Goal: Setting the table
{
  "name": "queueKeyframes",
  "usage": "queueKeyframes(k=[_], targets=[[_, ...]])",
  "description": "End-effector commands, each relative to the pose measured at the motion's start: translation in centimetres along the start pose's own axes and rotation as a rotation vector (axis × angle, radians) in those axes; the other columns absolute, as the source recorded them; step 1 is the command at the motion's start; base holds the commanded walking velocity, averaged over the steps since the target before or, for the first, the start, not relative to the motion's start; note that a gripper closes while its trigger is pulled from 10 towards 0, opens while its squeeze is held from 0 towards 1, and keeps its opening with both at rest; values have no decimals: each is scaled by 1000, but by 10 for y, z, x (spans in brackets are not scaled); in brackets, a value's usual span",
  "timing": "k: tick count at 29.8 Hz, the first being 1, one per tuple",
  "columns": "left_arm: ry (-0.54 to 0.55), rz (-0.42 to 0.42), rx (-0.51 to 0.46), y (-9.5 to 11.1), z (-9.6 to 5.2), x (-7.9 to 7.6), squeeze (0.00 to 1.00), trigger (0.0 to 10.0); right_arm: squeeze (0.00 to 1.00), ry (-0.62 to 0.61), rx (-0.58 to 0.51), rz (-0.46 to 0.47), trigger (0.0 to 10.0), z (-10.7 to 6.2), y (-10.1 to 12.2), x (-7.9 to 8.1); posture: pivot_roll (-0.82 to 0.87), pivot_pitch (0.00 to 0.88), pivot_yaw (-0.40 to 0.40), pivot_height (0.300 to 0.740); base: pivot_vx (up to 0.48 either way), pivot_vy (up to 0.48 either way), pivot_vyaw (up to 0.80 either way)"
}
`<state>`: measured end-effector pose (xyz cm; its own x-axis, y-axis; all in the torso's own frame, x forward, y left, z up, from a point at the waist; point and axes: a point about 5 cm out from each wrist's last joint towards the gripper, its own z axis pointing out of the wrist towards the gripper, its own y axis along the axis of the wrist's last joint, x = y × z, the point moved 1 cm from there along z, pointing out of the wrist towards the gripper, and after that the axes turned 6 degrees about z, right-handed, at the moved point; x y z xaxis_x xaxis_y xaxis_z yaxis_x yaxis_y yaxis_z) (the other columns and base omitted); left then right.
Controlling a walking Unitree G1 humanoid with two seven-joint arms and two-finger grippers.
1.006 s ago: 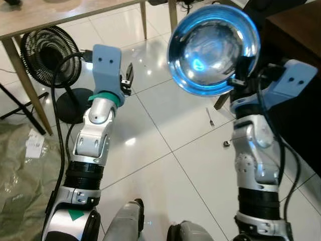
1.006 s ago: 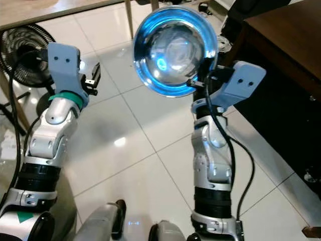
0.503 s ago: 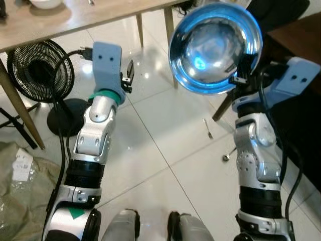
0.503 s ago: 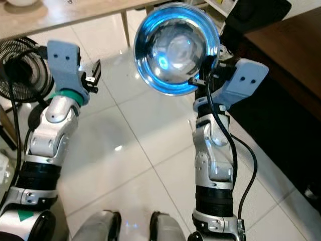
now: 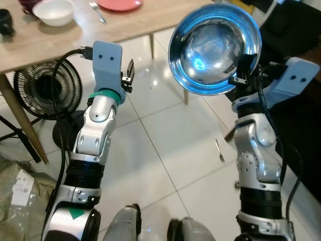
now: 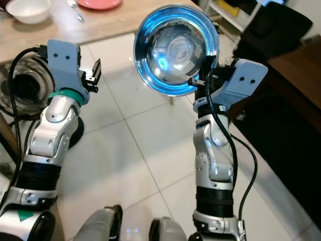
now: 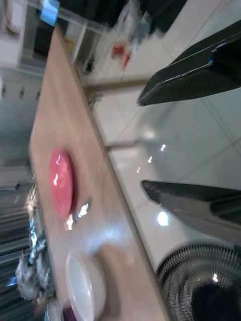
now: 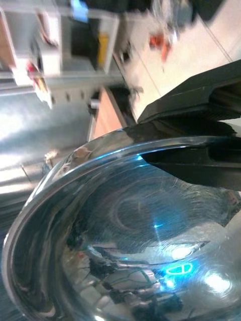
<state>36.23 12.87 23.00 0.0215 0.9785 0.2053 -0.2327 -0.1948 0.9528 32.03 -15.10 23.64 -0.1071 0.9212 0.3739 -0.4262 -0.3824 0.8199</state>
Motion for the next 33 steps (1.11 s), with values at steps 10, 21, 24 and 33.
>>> queueKeyframes(k=[10, 21, 24, 33], targets=[[-23, 173, -52, -12, -31, 17, 0, 10000, 0, -110, 114, -177, 10000, 9, -21, -25, 228, 123, -3, 740, 457, 0, 644], [-137, 205, -104, -9, -42, -8, 0, 10000, 0, -197, 161, -296, 10000, 13, -26, -55, 229, 138, 1, 740, 458, 0, 490], [-140, 197, -112, -7, -39, -11, 0, 10000, 0, -224, 145, -271, 10000, 15, -22, -58, 222, 139, 3, 740, 458, 0, 0], [-144, 201, -151, 5, -25, -10, 0, 10000, 0, -447, -19, -16, 10000, 14, 7, -91, 217, 137, 14, 740, 456, 0, 0]])
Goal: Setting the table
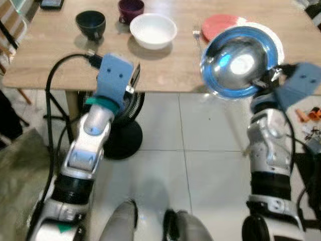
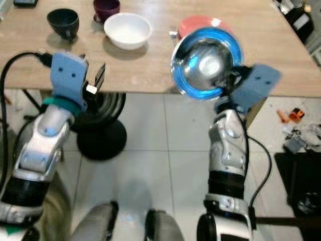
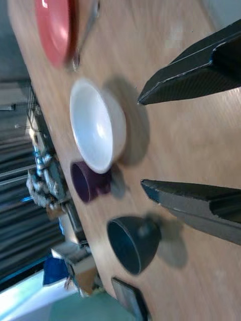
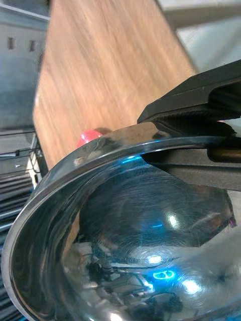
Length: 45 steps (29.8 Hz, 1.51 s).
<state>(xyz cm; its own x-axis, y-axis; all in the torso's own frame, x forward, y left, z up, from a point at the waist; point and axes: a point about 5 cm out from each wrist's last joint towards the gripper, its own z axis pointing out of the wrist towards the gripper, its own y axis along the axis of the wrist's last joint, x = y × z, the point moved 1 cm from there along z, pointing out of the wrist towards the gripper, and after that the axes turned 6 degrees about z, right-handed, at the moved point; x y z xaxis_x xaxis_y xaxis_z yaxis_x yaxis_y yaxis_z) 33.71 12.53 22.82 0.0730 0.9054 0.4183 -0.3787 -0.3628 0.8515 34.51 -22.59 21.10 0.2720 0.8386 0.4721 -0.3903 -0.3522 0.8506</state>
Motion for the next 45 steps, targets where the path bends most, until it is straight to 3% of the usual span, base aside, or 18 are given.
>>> queueKeyframes(k=[1, 9, 22, 27, 30, 31, 34, 37, 42, 43, 45], targets=[[-30, 2, -13, 2, 0, -6, 0, 10000, 0, -76, -64, 98, 10000, 3, 13, -14, 217, 137, 16, 740, 454, 0, 0], [-36, 2, -15, 2, -1, -7, 0, 10000, 0, -90, -83, 192, 10000, 4, 18, -15, 219, 135, 17, 740, 456, 0, 0], [-88, 17, -20, -2, -8, -13, 0, 10000, 0, 131, -60, 351, 10000, 0, 22, 26, 229, 122, 17, 740, 59, 0, 0], [-90, 16, -21, -2, -8, -14, 0, 10000, 0, 146, -44, 375, 10000, -1, 20, 30, 232, 119, 14, 740, 0, 0, 0], [-92, 16, -20, -2, -9, -15, 0, 10000, 0, 157, -40, 300, 10000, -2, 17, 31, 231, 117, 12, 740, 0, 0, 0], [-94, 15, -20, -3, -10, -16, 0, 10000, 0, 167, -24, 212, 10000, -2, 13, 31, 231, 117, 11, 740, 0, 0, 0], [-100, 13, -18, -3, -10, -18, 0, 10000, 0, 191, 50, 70, 10000, -2, 3, 27, 228, 117, 9, 740, 0, 0, 0], [-102, 12, -18, -3, -10, -18, 0, 10000, 0, 192, 52, 67, 10000, -3, 3, 21, 225, 120, 6, 740, 0, 0, 0], [-111, 9, -12, -4, -12, -18, 0, 10000, 0, 148, 118, -51, 10000, -1, 1, -15, 214, 135, 3, 740, 0, 0, 0], [-117, 6, -10, -4, -13, -20, 0, 10000, 0, 123, 138, -93, 10000, 0, 3, -33, 211, 140, 2, 740, 0, 0, 0], [-119, 6, -9, -5, -13, -20, 0, 10000, 0, 117, 142, -102, 10000, 0, 3, -37, 211, 140, 2, 740, 0, 0, 0]])
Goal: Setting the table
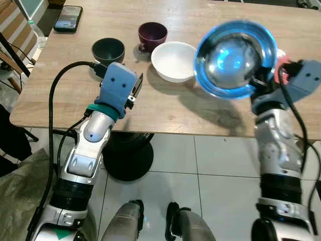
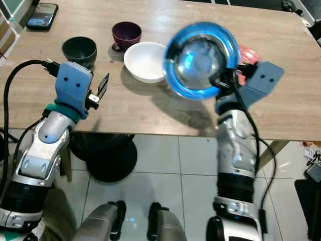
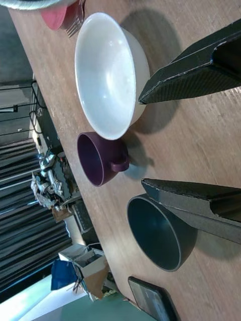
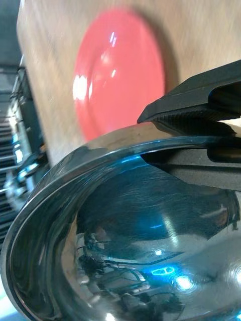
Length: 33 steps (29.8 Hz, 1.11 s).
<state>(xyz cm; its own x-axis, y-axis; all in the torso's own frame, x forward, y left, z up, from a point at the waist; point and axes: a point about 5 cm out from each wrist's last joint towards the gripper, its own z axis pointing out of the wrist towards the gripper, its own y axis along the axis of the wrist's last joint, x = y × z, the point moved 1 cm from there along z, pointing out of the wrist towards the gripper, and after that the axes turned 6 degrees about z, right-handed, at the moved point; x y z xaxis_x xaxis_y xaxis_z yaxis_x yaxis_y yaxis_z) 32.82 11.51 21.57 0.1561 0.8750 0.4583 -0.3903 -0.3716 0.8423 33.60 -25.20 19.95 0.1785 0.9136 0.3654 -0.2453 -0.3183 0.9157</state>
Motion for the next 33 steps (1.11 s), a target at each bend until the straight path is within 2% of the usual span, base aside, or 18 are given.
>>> queueKeyframes(k=[1, 6, 11, 12, 13, 14, 15, 16, 18, 24, 30, 31, 32, 33], targets=[[-23, -8, 1, -1, -3, -5, 0, 10000, 0, -18, 8, -13, 10000, -2, 0, -9, 211, 140, 2, 740, 0, 0, 0], [-29, -14, 2, 0, -4, -7, 0, 10000, 0, -46, 71, -67, 10000, -5, -7, -26, 205, 150, 2, 740, 0, 0, 0], [-35, -13, 5, -1, -4, -8, 0, 10000, 4, 60, 151, -10, 10000, -10, -16, -16, 203, 157, 3, 740, 0, 0, 0], [-36, -14, 5, -1, -4, -8, 0, 10000, 55, 78, 161, -1, 10000, -11, -16, -14, 203, 159, 2, 740, 0, 0, 0], [-37, -14, 5, -1, -4, -9, 0, 10000, 55, 88, 166, 3, 10000, -12, -17, -14, 203, 159, 2, 740, 0, 0, 0], [-38, -15, 5, -1, -4, -9, 0, 10000, 424, 92, 170, 23, 10000, -12, -17, -13, 203, 159, 2, 740, 0, 0, 0], [-38, -15, 6, -1, -4, -9, 0, 10000, 424, 94, 172, 37, 10000, -12, -18, -12, 203, 159, 2, 740, 0, 0, 0], [-37, -15, 5, -1, -4, -9, 0, 10000, 1000, 100, 177, 67, 10000, -11, -20, -10, 204, 160, 0, 740, 0, 0, 0], [-36, -16, 5, 0, -4, -9, 0, 10000, 1000, 106, 182, 97, 10000, -11, -21, -8, 204, 160, 0, 740, 0, 0, 0], [-34, -17, 4, 0, -3, -10, 0, 10000, 1000, 111, 195, 79, 10000, -9, -31, 4, 206, 161, -1, 740, 0, 0, 0], [-31, -20, 3, 1, -3, -10, 0, 10000, 1000, 97, 153, 110, 10000, -6, -25, 9, 215, 160, -3, 740, 0, 0, 0], [-31, -20, 3, 1, -3, -10, 0, 10000, 1000, 96, 127, 129, 10000, -5, -19, 8, 213, 160, -2, 740, 0, 0, 0], [-32, -21, 3, 1, -3, -10, 0, 10000, 835, 95, 71, 159, 10000, -3, -7, 7, 213, 160, -2, 740, 0, 0, 0], [-32, -21, 3, 1, -3, -10, 0, 10000, 835, 95, 71, 159, 10000, -3, -7, 7, 213, 160, -2, 740, 0, 0, 0]])
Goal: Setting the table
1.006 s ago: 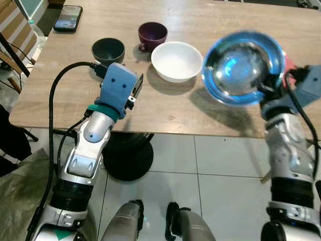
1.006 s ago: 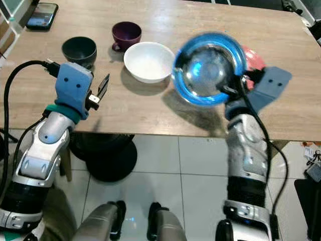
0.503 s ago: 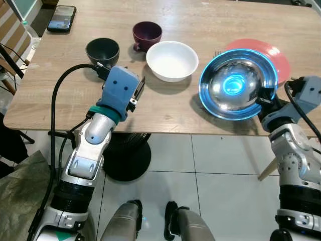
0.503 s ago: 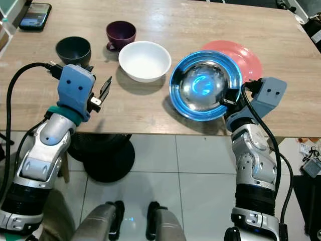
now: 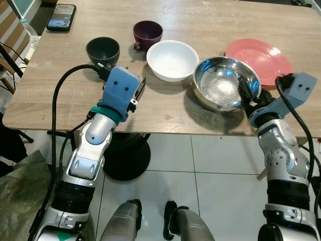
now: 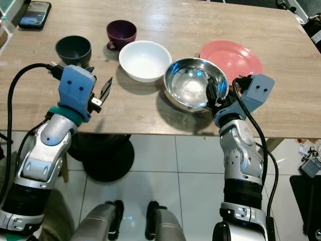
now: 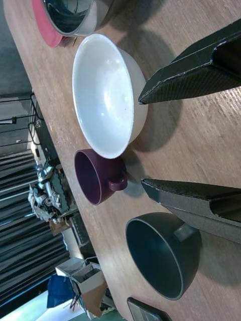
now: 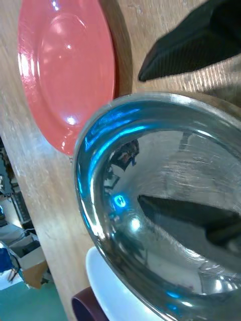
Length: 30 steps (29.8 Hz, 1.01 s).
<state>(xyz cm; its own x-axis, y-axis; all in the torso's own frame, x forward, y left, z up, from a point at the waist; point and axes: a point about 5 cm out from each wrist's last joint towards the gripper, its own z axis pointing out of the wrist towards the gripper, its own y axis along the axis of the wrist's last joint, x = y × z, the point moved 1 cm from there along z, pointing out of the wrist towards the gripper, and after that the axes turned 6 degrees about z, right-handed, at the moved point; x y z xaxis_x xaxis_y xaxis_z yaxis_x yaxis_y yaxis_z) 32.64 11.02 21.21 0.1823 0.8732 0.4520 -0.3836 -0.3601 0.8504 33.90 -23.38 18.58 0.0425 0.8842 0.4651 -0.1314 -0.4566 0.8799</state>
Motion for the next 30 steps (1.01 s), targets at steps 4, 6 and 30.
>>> queueKeyframes(k=[4, 6, 30], targets=[[-11, -11, -3, 2, -1, -5, 0, 10000, 0, -23, -304, 91, 10000, -6, 59, -6, 204, 160, 0, 740, 0, 0, 0], [-12, -13, -5, 2, 0, -6, 0, 10000, 0, -39, -377, 101, 10000, -8, 74, -6, 204, 160, 2, 740, 0, 0, 0], [7, -143, 114, -8, -4, -7, 0, 10000, 0, 127, -308, 40, 10000, -17, 22, 82, 214, 162, -13, 740, 0, 0, 0]])
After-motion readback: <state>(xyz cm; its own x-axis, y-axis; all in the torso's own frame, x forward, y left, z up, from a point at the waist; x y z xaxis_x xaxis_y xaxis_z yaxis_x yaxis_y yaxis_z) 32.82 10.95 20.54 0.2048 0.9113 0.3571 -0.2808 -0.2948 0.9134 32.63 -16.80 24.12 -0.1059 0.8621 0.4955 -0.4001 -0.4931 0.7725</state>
